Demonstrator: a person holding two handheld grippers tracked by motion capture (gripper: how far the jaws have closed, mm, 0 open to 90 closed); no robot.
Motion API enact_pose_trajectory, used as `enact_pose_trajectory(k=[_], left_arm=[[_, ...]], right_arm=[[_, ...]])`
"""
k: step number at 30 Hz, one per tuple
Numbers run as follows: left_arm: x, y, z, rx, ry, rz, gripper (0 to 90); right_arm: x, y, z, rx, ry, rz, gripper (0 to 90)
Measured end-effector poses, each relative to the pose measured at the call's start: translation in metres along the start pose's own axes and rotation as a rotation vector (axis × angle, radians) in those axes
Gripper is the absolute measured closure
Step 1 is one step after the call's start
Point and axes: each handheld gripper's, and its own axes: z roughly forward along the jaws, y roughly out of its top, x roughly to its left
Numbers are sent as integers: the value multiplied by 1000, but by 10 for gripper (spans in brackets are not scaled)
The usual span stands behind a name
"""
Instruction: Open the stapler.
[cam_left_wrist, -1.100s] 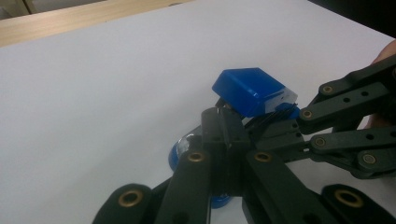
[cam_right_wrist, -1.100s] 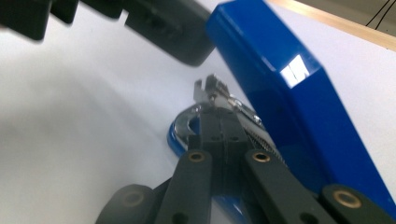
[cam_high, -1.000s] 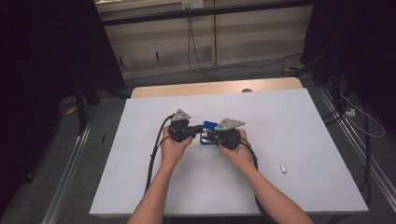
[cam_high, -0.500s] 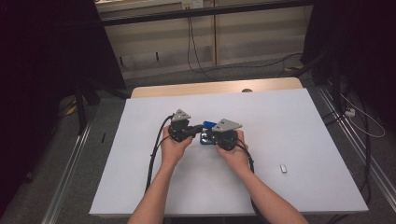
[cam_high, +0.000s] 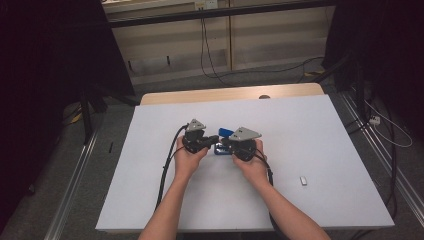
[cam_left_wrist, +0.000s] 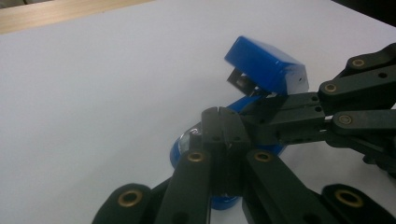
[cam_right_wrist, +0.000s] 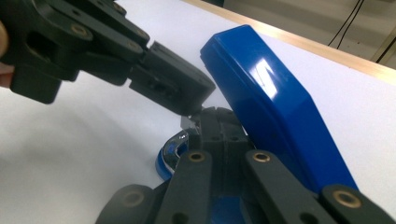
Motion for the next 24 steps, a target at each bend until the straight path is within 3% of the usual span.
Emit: enact_pose_trajectory(k=[4, 17, 24], left_arm=[[1, 0, 1, -1, -3, -6, 900], [-2, 1, 3, 10, 8, 39, 900], [-1, -3, 5, 19, 13, 50, 900]], right_arm=[[0, 1, -1, -1, -5, 2, 900], [-1, 5, -3, -18, -42, 1, 900], [0, 12, -5, -18, -73, -25, 900]])
